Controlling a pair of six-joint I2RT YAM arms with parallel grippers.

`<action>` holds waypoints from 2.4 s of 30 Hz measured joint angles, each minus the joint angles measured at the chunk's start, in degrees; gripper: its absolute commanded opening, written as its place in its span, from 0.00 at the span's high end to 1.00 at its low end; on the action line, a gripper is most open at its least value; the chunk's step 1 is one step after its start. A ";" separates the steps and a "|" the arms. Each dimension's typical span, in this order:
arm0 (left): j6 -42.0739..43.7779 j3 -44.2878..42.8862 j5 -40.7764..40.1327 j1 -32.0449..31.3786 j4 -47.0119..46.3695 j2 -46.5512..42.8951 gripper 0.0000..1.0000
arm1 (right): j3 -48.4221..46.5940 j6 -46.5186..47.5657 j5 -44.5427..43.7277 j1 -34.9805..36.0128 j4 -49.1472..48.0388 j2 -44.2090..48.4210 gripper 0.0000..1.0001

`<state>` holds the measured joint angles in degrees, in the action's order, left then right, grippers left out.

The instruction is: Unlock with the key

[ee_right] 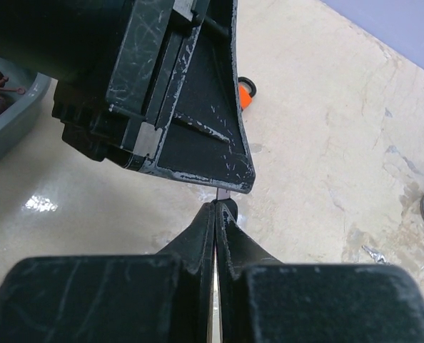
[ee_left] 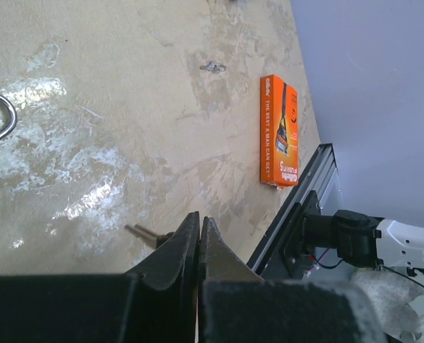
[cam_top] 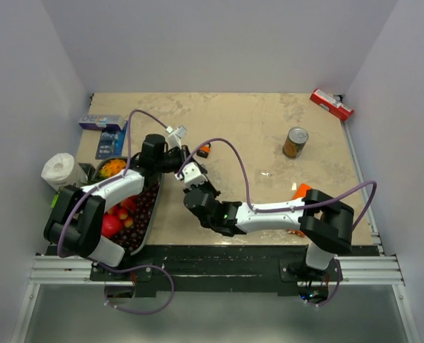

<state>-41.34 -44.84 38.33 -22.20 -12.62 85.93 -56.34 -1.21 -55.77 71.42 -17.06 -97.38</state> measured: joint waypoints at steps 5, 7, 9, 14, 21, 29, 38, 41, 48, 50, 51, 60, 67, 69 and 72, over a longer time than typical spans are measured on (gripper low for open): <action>1.44 0.00 -0.15 0.00 0.52 0.00 1.00 | 0.50 -3.45 3.93 -0.96 0.68 0.70 0.84; 1.88 0.00 -0.15 0.00 0.63 -0.04 1.00 | 1.97 -5.27 7.72 -2.27 0.90 2.56 0.66; 2.08 0.00 -0.13 0.00 0.63 -0.24 1.00 | 4.15 -6.82 12.94 -4.37 0.83 5.46 0.48; 3.08 0.00 -0.04 0.48 0.61 -1.40 1.00 | 9.68 -10.16 27.63 -11.28 -0.28 14.21 0.22; 5.64 0.35 0.28 1.73 -0.42 -6.01 1.00 | 18.32 -15.98 51.52 -25.46 -2.67 28.13 0.14; 4.20 3.39 11.17 1.60 -14.36 -9.92 1.00 | 20.35 -24.96 75.54 -35.45 -9.29 34.75 0.14; -2.84 6.71 23.17 0.55 -34.32 -14.10 1.00 | 20.35 -29.51 89.50 -36.24 -13.11 34.64 0.28; -4.20 6.95 24.50 0.13 -37.42 -14.25 1.00 | 20.35 -30.10 91.32 -36.00 -14.29 33.97 0.34; -5.03 7.10 25.64 -0.87 -38.71 -13.90 1.00 | 20.35 -30.23 91.10 -31.89 -15.45 32.28 0.44; -4.79 7.10 25.70 -1.16 -38.49 -13.86 1.00 | 20.35 -30.01 90.75 -30.08 -15.56 31.26 0.46; -4.55 7.10 25.79 -1.29 -38.16 -13.86 1.00 | 20.35 -29.86 90.42 -29.33 -15.58 30.73 0.47; -2.25 7.08 25.81 -2.01 -34.38 -13.86 1.00 | 20.35 -27.69 86.27 -28.28 -13.11 32.22 0.57; -0.94 7.08 25.81 -2.49 -32.57 -13.86 1.00 | 20.24 -26.18 84.87 -28.28 -12.04 34.69 0.67; -0.85 7.08 25.79 -2.62 -32.22 -13.86 1.00 | 20.24 -26.16 85.02 -28.28 -11.82 34.21 0.69; -0.74 7.08 25.79 -2.71 -31.89 -13.86 1.00 | 20.24 -26.16 85.31 -28.28 -11.47 33.27 0.73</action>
<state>-42.09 -37.76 64.12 -24.91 -44.51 72.07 -36.10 -27.38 29.54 43.13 -28.53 -64.12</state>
